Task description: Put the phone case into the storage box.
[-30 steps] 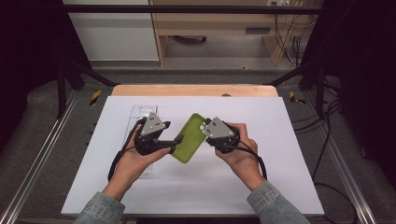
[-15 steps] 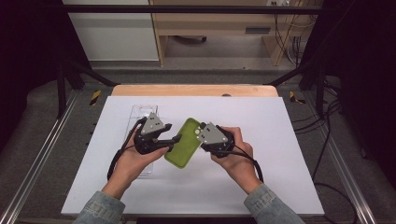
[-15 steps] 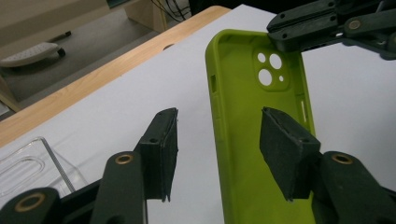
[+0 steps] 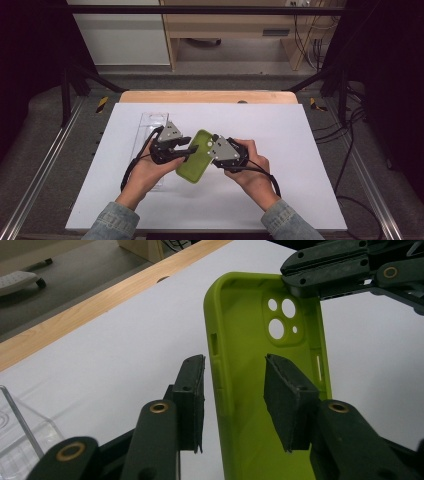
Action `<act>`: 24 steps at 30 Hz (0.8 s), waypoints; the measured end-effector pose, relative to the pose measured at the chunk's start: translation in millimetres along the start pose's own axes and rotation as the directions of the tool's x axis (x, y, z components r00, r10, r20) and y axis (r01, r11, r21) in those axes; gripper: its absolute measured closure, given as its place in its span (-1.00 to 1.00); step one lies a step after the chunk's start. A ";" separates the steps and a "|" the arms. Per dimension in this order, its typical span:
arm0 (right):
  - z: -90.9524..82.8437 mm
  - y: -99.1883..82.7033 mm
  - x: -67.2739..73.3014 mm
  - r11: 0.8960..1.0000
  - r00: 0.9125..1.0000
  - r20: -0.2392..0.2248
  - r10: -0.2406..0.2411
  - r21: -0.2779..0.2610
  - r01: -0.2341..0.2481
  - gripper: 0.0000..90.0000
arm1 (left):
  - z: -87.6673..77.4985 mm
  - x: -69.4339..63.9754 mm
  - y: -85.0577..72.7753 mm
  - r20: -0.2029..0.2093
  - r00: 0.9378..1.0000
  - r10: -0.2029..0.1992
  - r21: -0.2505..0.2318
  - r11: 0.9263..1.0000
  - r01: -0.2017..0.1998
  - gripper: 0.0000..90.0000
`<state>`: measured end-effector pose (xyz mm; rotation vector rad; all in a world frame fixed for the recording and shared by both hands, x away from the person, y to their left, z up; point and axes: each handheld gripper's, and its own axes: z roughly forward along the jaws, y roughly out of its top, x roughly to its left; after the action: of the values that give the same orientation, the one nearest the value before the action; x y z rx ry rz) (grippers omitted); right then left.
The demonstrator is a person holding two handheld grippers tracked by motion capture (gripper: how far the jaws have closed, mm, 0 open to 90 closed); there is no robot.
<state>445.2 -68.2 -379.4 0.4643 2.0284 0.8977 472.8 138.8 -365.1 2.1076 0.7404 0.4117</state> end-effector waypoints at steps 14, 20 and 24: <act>-6.9 4.3 0.6 0.999 0.999 0.032 -0.037 -0.024 0.038 0.96 | 0.0 2.8 5.1 -0.002 1.000 -0.013 0.004 1.000 0.013 0.44; -8.0 7.4 -0.7 0.999 0.999 0.031 -0.042 -0.025 0.043 0.96 | 0.0 4.4 7.7 0.017 0.999 -0.028 -0.008 1.000 0.028 0.46; -8.1 8.5 -0.8 0.998 0.998 0.039 -0.047 -0.030 0.048 0.96 | -0.1 5.4 8.6 0.029 0.999 -0.030 -0.007 1.000 0.030 0.49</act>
<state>439.0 -66.4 -369.5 0.4110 1.9801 0.8836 480.0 138.2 -358.0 2.0892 0.7515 0.3665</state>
